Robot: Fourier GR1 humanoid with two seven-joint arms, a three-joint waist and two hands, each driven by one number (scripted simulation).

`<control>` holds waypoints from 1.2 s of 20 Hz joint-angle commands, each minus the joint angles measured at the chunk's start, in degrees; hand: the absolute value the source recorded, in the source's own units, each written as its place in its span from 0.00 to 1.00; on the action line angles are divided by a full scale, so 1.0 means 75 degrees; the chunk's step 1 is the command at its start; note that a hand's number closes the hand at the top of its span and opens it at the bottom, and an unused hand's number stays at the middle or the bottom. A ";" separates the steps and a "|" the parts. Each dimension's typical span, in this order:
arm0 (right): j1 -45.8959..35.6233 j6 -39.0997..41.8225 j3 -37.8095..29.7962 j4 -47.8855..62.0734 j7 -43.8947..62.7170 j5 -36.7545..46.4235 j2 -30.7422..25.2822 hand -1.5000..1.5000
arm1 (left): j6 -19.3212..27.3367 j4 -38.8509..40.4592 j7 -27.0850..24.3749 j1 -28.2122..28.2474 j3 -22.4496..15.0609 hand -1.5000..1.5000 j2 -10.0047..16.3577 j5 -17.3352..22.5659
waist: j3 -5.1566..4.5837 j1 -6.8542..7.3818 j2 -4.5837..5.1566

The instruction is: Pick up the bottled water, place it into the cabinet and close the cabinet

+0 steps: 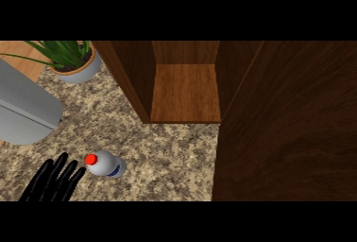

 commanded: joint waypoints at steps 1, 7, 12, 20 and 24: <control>0.0483 0.0108 0.0299 -0.0184 -0.0174 0.0150 0.0047 0.00 | -0.0578 -0.0145 -0.0376 0.0777 0.0500 0.00 0.0269 0.0401 | 0.0001 0.0018 -0.0003; 0.1029 0.0349 0.0549 -0.0153 -0.0774 0.0306 0.0076 0.00 | -0.1264 0.0432 -0.1166 0.0947 0.0841 0.00 0.0195 0.0448 | 0.0001 -0.0004 -0.0004; 0.1300 0.0610 0.0576 0.0113 -0.1246 0.0495 0.0052 0.00 | -0.1146 0.0475 -0.1073 0.0619 0.1375 0.00 0.0164 0.0778 | 0.0003 -0.0031 0.0004; 0.0914 0.0330 0.0478 -0.0202 -0.0884 0.0532 -0.0012 0.00 | -0.1305 0.1702 -0.1307 -0.0158 0.2130 0.00 0.0177 0.0683 | 0.0001 -0.0026 0.0013; 0.1300 0.0762 0.0604 0.0459 -0.1682 0.0595 -0.0051 0.00 | -0.1539 0.3033 -0.1989 -0.0937 0.2425 0.00 0.0209 0.0103 | 0.0002 -0.0068 0.0012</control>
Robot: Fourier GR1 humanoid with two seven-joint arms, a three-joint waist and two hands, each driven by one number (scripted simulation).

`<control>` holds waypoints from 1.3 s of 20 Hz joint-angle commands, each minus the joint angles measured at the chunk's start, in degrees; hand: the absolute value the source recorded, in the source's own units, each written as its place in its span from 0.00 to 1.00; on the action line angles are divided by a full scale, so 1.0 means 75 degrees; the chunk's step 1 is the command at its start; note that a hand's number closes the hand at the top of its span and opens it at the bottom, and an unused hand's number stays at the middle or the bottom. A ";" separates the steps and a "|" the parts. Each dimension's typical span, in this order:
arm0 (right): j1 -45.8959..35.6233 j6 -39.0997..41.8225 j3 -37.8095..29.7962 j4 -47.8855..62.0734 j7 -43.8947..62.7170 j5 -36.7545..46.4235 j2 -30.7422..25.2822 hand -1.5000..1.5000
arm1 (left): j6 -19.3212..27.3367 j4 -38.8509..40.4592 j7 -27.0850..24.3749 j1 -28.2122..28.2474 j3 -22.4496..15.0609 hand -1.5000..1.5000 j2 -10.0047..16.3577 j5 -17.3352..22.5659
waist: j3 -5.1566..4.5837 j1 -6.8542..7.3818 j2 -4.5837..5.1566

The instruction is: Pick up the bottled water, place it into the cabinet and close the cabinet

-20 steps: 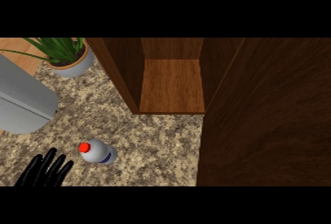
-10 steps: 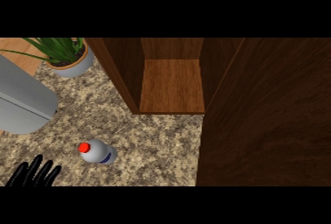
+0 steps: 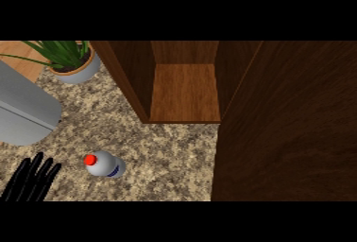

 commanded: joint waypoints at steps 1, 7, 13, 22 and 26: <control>0.0166 0.0175 0.0235 0.0713 -0.0862 0.0470 0.0102 0.00 | 0.0098 0.0470 -0.0442 -0.0235 -0.0313 0.00 -0.0472 -0.0807 | 0.0003 0.0000 -0.0002; 0.0282 0.0212 -0.0001 -0.0126 -0.0212 -0.0142 -0.0241 0.00 | -0.0535 0.2045 -0.0708 -0.1178 0.0803 0.00 0.0391 -0.0555 | 0.0000 -0.0016 0.0004; 0.0709 0.0470 0.0078 0.0358 -0.1140 -0.0006 -0.0155 0.00 | -0.0506 0.3689 -0.0978 -0.2317 0.0872 0.00 0.0435 -0.0989 | 0.0000 -0.0049 0.0005; 0.0502 0.0492 -0.0189 0.0545 -0.1066 -0.0162 -0.0286 0.00 | -0.0382 0.5939 -0.2134 -0.2845 0.0826 0.00 0.0091 -0.1829 | -0.0002 -0.0025 0.0013; 0.0886 0.0580 -0.0145 0.0237 -0.1054 -0.0352 -0.0429 0.00 | -0.0731 0.6865 -0.2480 -0.3192 0.0940 0.00 0.0207 -0.1694 | 0.0000 -0.0031 0.0007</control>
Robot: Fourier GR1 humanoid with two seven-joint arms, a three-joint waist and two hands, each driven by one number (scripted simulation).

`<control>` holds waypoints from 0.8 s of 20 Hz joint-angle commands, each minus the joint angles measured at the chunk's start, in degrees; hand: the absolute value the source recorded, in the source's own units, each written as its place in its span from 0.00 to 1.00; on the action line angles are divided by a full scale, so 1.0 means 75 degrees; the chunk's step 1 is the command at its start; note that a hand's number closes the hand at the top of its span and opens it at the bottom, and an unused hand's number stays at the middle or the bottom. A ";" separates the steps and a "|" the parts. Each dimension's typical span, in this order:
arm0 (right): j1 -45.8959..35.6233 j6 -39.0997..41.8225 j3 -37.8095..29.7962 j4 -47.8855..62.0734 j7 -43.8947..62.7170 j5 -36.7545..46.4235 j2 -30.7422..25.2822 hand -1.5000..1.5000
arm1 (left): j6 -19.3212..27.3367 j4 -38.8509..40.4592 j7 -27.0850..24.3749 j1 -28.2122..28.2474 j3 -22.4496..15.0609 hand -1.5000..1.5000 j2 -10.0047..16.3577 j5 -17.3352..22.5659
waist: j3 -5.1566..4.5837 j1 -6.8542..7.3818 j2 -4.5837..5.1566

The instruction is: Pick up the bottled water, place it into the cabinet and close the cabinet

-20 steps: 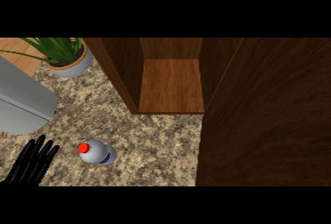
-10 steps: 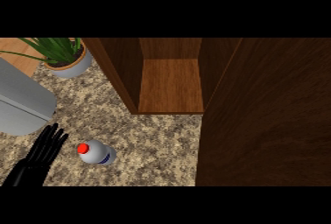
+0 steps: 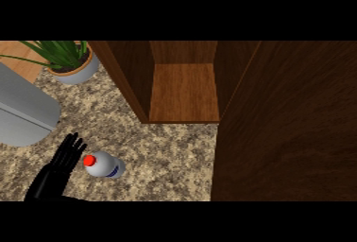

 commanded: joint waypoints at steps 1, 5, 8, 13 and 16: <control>-0.0249 -0.0024 0.0154 0.0398 -0.0184 0.0335 0.0058 0.00 | 0.0119 0.1333 -0.0074 -0.0968 -0.0001 0.00 -0.0133 -0.0108 | 0.0000 -0.0015 0.0007; 0.0213 0.0013 0.0257 -0.0242 0.0035 -0.0046 -0.0047 0.00 | -0.0211 0.2344 -0.0412 -0.1423 0.0137 0.00 0.0023 -0.0048 | -0.0001 -0.0037 0.0005; -0.0304 0.0038 -0.0505 0.0253 0.0018 -0.0463 -0.0213 0.00 | -0.0312 0.3197 -0.1460 -0.1646 0.0155 0.00 0.0152 -0.0463 | -0.0001 -0.0024 0.0011; -0.0535 -0.0234 -0.0033 -0.0094 0.0362 -0.0215 0.0004 0.00 | -0.0496 0.4074 -0.1985 -0.1993 0.0015 0.00 0.0232 -0.0715 | 0.0000 -0.0002 0.0007; 0.0213 0.0053 0.0134 0.0147 -0.0487 0.0182 -0.0051 0.00 | -0.0270 0.5330 -0.2815 -0.2360 0.0113 0.00 0.0106 -0.0964 | -0.0004 -0.0067 0.0011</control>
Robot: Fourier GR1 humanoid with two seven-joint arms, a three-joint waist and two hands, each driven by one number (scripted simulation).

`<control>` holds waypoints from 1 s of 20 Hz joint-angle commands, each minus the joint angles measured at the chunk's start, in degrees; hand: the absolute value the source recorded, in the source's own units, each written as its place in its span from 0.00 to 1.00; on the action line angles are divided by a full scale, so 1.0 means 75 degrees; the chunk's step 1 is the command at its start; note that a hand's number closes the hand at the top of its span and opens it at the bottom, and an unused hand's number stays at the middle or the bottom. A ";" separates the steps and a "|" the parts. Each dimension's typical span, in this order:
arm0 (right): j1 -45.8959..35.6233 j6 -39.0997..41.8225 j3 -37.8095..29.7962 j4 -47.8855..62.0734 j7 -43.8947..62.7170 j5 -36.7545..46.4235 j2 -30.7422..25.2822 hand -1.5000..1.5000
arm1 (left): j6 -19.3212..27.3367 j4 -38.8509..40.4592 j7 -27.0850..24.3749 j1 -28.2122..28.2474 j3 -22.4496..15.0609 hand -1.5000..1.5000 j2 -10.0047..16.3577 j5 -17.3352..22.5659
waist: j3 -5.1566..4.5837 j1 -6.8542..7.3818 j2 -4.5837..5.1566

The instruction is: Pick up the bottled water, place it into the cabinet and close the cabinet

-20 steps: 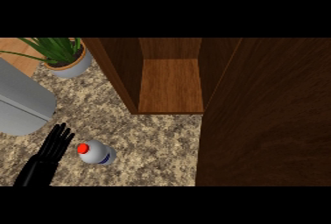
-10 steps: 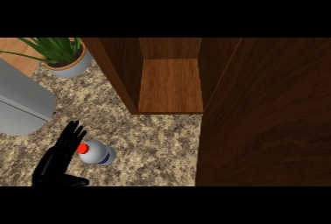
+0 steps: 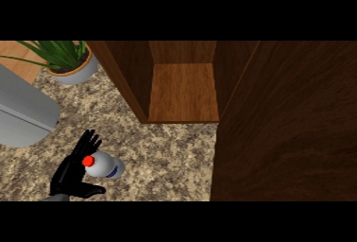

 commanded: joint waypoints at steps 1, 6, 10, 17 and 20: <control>-0.0434 -0.0237 0.0379 0.0574 -0.0206 0.0561 0.0295 0.00 | 0.0089 0.1115 -0.0445 -0.0633 -0.0014 0.00 -0.0106 -0.0193 | 0.0001 0.0018 0.0005; -0.0244 -0.0143 0.0019 0.0221 0.0074 0.0105 -0.0016 0.00 | -0.0276 0.1899 -0.1115 -0.0813 -0.0121 0.00 -0.0211 -0.0303 | -0.0004 -0.0013 0.0015; -0.0242 -0.0056 0.0121 0.0571 -0.0252 0.0179 0.0054 0.00 | -0.0689 0.2233 -0.0845 -0.1257 0.0026 0.00 -0.0234 -0.0013 | -0.0009 -0.0062 0.0028; -0.0036 -0.0199 0.0346 0.0008 0.0005 0.0058 0.0105 0.00 | -0.1175 0.1999 -0.0322 -0.1135 -0.0021 0.00 -0.0363 0.0308 | 0.0000 -0.0008 -0.0006; -0.0253 -0.0281 0.0425 0.0433 -0.0005 0.0335 0.0170 0.00 | -0.1269 0.1890 -0.0422 -0.1035 -0.0219 0.00 -0.0640 0.0237 | -0.0001 0.0002 -0.0005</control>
